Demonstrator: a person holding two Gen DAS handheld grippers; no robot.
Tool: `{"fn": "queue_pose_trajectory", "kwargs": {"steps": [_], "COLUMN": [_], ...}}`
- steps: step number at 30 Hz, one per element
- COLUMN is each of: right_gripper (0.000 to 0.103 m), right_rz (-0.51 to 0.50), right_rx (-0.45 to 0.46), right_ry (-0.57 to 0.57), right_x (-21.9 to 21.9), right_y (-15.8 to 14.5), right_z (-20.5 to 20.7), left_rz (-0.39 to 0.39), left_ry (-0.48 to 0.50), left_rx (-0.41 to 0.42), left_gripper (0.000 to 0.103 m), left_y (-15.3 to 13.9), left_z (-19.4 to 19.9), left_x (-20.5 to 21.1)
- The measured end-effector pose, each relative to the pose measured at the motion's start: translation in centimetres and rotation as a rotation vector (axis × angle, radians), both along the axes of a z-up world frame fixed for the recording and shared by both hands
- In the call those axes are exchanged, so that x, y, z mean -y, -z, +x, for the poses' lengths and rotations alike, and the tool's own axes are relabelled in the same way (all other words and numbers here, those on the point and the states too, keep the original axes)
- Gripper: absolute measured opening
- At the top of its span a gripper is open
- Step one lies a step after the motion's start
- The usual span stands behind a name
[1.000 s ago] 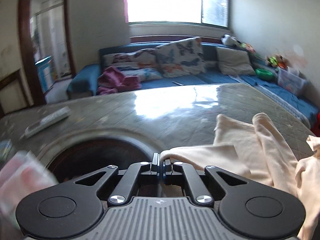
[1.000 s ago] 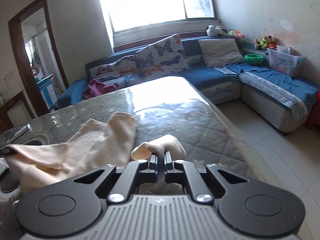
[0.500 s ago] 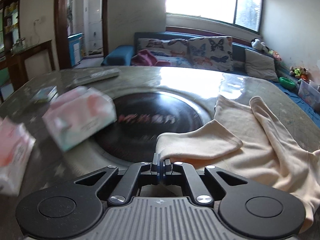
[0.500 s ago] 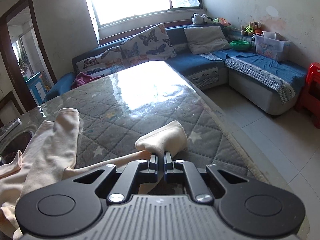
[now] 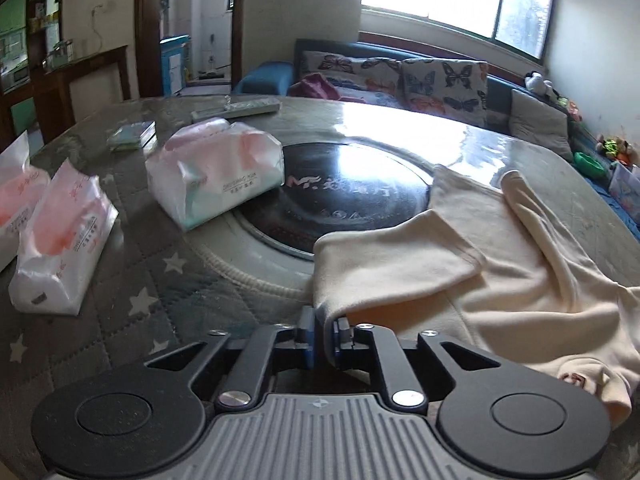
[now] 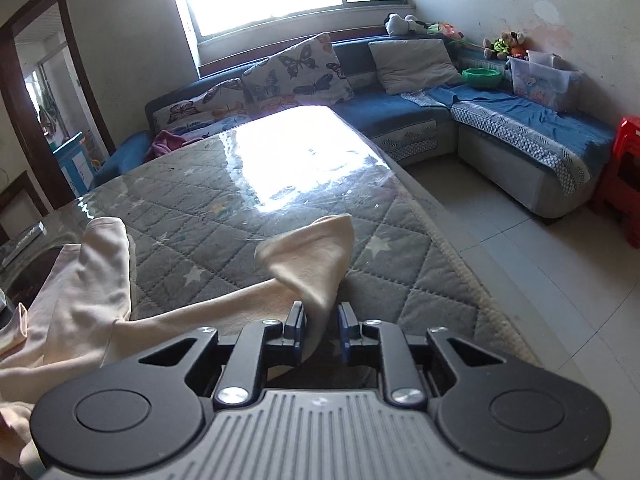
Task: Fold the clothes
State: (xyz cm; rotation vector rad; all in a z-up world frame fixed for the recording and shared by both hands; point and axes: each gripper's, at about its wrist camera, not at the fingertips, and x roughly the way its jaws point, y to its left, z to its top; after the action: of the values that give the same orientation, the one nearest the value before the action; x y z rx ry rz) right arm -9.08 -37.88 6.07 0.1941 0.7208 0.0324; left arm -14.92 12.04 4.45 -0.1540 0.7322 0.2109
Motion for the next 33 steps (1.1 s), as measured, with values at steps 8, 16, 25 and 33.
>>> {"fn": "queue_pose_trajectory", "kwargs": {"steps": [8,16,25,33], "right_gripper": [0.018,0.018,0.018,0.018], "right_rz": [-0.025,0.008,0.003,0.028], "right_rx": [0.030,0.021,-0.019,-0.042], "right_ry": [-0.027,-0.265,-0.510,-0.552], "right_x": [0.4,-5.8,-14.7,-18.1], "right_y": [-2.6,-3.5,-2.7,-1.6], "right_z": [-0.5,3.3,9.1,14.4], "left_rz": [0.050,0.070,0.086,0.121], "left_ry": [0.075,0.165,0.214,0.243], "left_rx": [0.061,0.075,0.020,-0.030], "left_gripper": [0.055,0.053,0.050,0.052], "left_y": [-2.6,-3.4,-2.1,0.2], "left_z": [0.1,5.2,14.0,20.2], "left_x": [0.5,3.4,6.2,7.1]}}
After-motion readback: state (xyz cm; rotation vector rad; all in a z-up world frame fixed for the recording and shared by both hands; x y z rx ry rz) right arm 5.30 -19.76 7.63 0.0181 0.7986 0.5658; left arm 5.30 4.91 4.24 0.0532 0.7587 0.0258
